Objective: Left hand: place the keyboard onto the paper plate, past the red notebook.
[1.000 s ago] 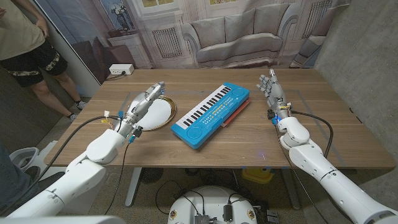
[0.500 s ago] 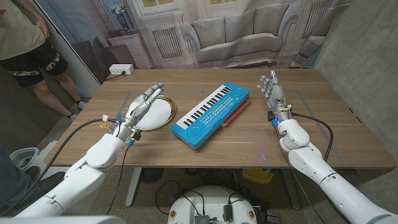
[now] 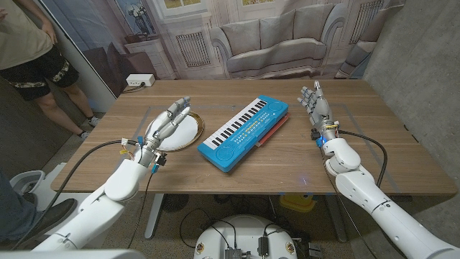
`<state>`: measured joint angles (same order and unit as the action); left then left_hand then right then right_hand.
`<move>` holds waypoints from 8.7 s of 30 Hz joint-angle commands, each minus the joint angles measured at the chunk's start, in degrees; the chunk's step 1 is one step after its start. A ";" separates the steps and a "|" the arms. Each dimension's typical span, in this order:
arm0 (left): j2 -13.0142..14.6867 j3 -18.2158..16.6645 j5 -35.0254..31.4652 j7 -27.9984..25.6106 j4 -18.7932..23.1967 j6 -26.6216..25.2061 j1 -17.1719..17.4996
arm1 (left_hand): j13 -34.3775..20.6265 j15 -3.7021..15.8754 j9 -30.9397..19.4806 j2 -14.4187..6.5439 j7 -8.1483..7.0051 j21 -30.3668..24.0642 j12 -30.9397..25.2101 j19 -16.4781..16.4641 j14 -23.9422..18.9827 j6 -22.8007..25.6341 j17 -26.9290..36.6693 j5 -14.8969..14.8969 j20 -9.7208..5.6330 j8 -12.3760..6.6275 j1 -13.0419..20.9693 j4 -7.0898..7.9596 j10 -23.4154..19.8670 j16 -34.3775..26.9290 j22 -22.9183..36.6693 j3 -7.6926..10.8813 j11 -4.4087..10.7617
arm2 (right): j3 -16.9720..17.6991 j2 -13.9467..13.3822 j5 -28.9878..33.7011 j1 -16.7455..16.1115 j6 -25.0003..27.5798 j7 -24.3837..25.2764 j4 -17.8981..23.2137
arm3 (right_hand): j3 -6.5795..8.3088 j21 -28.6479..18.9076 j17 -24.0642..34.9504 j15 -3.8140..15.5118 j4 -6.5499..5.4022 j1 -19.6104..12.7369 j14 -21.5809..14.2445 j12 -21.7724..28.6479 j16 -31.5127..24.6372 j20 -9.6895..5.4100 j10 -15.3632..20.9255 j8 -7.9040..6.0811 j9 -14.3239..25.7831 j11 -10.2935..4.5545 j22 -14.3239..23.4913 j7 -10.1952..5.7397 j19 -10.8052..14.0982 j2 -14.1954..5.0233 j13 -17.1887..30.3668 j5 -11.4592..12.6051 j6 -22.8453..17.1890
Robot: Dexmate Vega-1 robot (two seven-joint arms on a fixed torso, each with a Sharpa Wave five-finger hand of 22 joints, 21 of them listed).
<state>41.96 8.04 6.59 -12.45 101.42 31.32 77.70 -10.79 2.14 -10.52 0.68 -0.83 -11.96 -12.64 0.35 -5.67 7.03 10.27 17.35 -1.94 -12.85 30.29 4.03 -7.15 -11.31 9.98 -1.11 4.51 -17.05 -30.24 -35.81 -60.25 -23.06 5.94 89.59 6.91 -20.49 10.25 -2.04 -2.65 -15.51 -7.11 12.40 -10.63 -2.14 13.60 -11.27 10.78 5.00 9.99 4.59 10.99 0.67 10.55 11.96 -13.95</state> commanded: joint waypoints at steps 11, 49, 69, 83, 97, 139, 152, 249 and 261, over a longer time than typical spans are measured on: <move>1.22 -2.04 -9.30 -3.00 0.21 0.81 1.80 | -0.22 2.42 -0.28 0.43 -0.61 -0.33 -0.49 -1.51 -1.58 1.87 0.15 0.96 -3.08 -0.35 0.80 -0.49 -1.64 -0.56 0.25 -0.67 0.83 | 0.28 0.47 1.66 -1.53 -1.41 2.15 1.21 | -0.13 0.40 0.17 -0.25 0.21 0.08 -0.44 0.16 -0.22 -0.55 0.45 -0.34 0.23 -0.07 0.24 -0.10 0.45 -0.08 0.08 -0.14 -0.38; 0.39 -8.15 -40.03 -23.14 -0.14 0.14 7.69 | -0.32 4.92 -0.38 -0.14 -3.52 -0.44 -0.18 -3.88 -3.73 2.94 0.19 3.81 -3.14 0.11 4.91 -2.29 -3.54 -0.36 0.25 -0.23 3.01 | 0.14 2.37 5.51 -5.02 -2.05 7.75 5.65 | 0.45 1.38 0.15 -0.26 0.64 -0.90 -0.56 0.15 -0.18 -0.57 0.81 -0.26 0.25 0.09 0.27 -0.17 0.82 -1.61 0.09 -0.14 -0.54; 4.64 -6.88 -53.90 -32.94 6.13 -13.27 11.80 | -0.37 5.87 -0.46 1.71 -4.83 -0.20 0.57 -4.73 -3.86 1.35 0.13 5.48 -3.57 0.78 8.78 -4.72 -2.94 0.07 0.17 -0.41 4.27 | 2.18 1.15 5.72 -6.60 -1.92 8.82 9.07 | 0.91 1.99 0.04 -0.37 1.71 -2.52 -0.54 0.07 -0.08 -0.47 0.76 -0.30 0.24 0.02 0.26 -0.07 0.84 -1.84 0.10 -0.28 -0.69; 10.09 -0.86 -60.43 -33.17 8.84 -26.59 10.26 | -0.43 6.48 -0.54 3.14 -5.46 0.18 1.03 -4.60 -3.12 0.06 0.12 6.41 -4.48 1.05 12.64 -7.00 -2.26 0.48 0.18 -0.43 5.00 | 6.50 -0.15 6.95 -11.17 -2.25 12.06 14.81 | 0.79 2.30 0.03 -0.37 2.16 -2.95 -0.61 0.10 -0.07 -0.45 0.94 -0.32 0.25 0.05 0.27 -0.10 0.91 -1.45 0.10 -0.44 -0.83; 16.63 -0.73 -61.92 -28.35 15.32 -36.45 13.63 | -0.50 6.54 -0.65 3.71 -6.22 0.81 1.82 -3.27 -0.73 -2.91 0.17 7.23 -4.82 1.74 16.70 -9.06 0.43 1.07 0.21 -0.26 5.52 | 8.65 0.57 6.14 -13.08 -2.42 12.53 15.49 | 0.43 2.57 0.15 -0.30 2.05 -2.50 -0.67 0.10 -0.14 -0.44 1.03 -0.31 0.26 0.18 0.30 -0.18 1.03 -1.19 0.11 -0.58 -0.97; 22.96 8.94 -62.08 -26.76 16.03 -45.68 11.91 | -0.60 5.81 -0.84 3.69 -6.17 1.05 1.93 -0.88 3.52 -9.06 0.26 7.47 -4.26 2.19 21.63 -10.88 5.81 1.11 0.27 -0.51 5.17 | 9.89 -0.79 5.61 -11.11 0.73 10.44 16.84 | -0.24 3.52 0.24 -0.26 1.93 -1.79 -0.70 0.04 -0.13 -0.39 1.11 -0.22 0.29 0.08 0.36 -0.30 1.33 -0.99 0.12 -0.66 -1.10; 22.06 12.69 -62.30 -27.38 14.60 -46.38 8.87 | -0.61 5.41 -0.88 3.48 -6.12 1.42 1.71 1.02 4.71 -9.87 0.32 7.32 -4.07 2.03 22.00 -10.75 6.64 1.07 0.32 -0.84 5.20 | 10.39 -0.57 5.78 -12.16 0.28 11.38 17.13 | -0.34 3.77 0.23 -0.27 1.97 -1.76 -0.74 0.00 -0.13 -0.40 1.08 -0.20 0.30 -0.06 0.37 -0.21 1.43 -0.99 0.13 -0.64 -1.08; 12.03 30.16 -60.91 -31.79 0.51 -37.92 -9.71 | -0.58 5.79 -0.91 1.43 -7.00 0.49 0.92 2.68 6.29 -9.61 0.31 6.67 -3.73 0.76 24.87 -10.43 7.33 0.49 0.44 -1.68 6.04 | 14.15 2.80 6.84 -17.24 -7.92 10.27 15.08 | -1.07 5.29 0.22 -0.27 2.11 -1.36 -0.88 -0.05 -0.08 -0.35 1.30 -0.12 0.31 -0.08 0.42 -0.34 2.17 -1.06 0.14 -0.55 -1.13; 10.95 31.11 -60.50 -31.72 -0.27 -37.65 -10.39 | -0.57 5.84 -0.91 1.17 -6.96 0.45 0.84 2.65 6.12 -9.05 0.30 6.52 -3.84 0.55 25.11 -10.35 7.10 0.44 0.43 -1.79 5.99 | 14.57 2.01 6.09 -17.26 -7.26 9.67 15.16 | -1.15 5.51 0.21 -0.26 2.17 -1.39 -0.86 -0.05 -0.06 -0.32 1.33 -0.12 0.31 0.03 0.43 -0.29 2.26 -1.10 0.14 -0.54 -1.14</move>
<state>53.75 38.31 -54.26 -44.21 101.98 -6.75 68.12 -11.20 2.07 -11.32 1.89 -7.78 -11.07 -11.29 2.71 0.37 -2.39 10.40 23.93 -2.05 -12.18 55.01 -6.07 0.26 -10.42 10.26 -2.53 10.43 -2.82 -27.62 -29.09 -77.53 -30.99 16.12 104.79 5.93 -15.17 10.25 -2.35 -0.31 -16.93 -7.42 12.40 -10.63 -2.03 14.51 -11.27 10.78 4.91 10.25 4.39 12.73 -0.32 10.55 11.51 -14.74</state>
